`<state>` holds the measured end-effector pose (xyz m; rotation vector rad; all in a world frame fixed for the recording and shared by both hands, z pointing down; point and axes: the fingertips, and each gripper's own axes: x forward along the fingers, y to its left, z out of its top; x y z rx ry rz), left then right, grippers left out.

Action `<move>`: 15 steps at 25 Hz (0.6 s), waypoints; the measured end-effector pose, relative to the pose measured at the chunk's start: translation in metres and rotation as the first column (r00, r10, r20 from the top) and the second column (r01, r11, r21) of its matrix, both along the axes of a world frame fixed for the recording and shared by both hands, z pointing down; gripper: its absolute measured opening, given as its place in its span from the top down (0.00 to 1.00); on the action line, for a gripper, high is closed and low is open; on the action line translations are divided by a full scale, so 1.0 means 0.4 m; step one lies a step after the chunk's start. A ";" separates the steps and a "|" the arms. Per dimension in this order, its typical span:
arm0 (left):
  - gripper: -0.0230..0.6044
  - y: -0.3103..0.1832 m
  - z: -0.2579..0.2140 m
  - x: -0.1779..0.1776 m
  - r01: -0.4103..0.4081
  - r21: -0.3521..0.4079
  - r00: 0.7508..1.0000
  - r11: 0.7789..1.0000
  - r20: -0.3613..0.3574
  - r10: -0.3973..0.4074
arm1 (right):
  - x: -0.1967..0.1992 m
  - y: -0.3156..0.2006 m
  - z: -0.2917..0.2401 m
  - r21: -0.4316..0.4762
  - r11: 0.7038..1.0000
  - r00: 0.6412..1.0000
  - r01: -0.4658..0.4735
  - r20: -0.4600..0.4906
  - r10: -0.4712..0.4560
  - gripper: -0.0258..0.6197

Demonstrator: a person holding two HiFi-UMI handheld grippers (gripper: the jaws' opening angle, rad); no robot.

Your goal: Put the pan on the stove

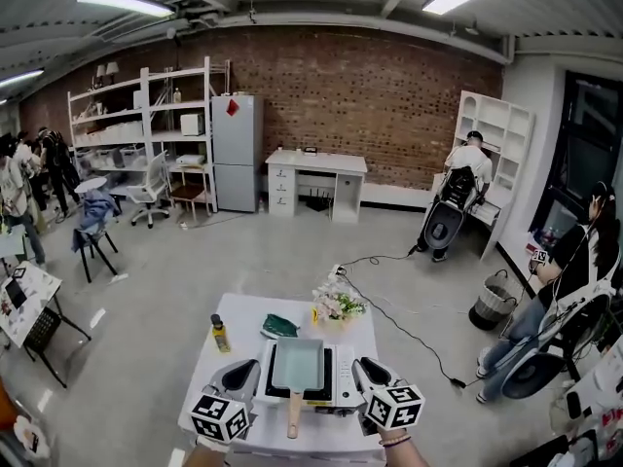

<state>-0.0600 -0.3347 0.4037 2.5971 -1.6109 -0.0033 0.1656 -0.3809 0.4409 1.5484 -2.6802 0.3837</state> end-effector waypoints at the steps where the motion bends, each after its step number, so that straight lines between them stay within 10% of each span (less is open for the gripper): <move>1: 0.93 0.000 -0.009 -0.002 0.002 0.011 1.000 1.000 -0.001 -0.002 | -0.004 -0.001 -0.008 0.005 1.000 1.000 0.004 0.001 -0.004 0.85; 15: 0.93 0.004 -0.069 0.001 0.019 0.072 1.000 0.997 0.019 -0.021 | -0.043 0.009 -0.078 0.035 0.998 0.998 0.060 -0.030 -0.059 0.96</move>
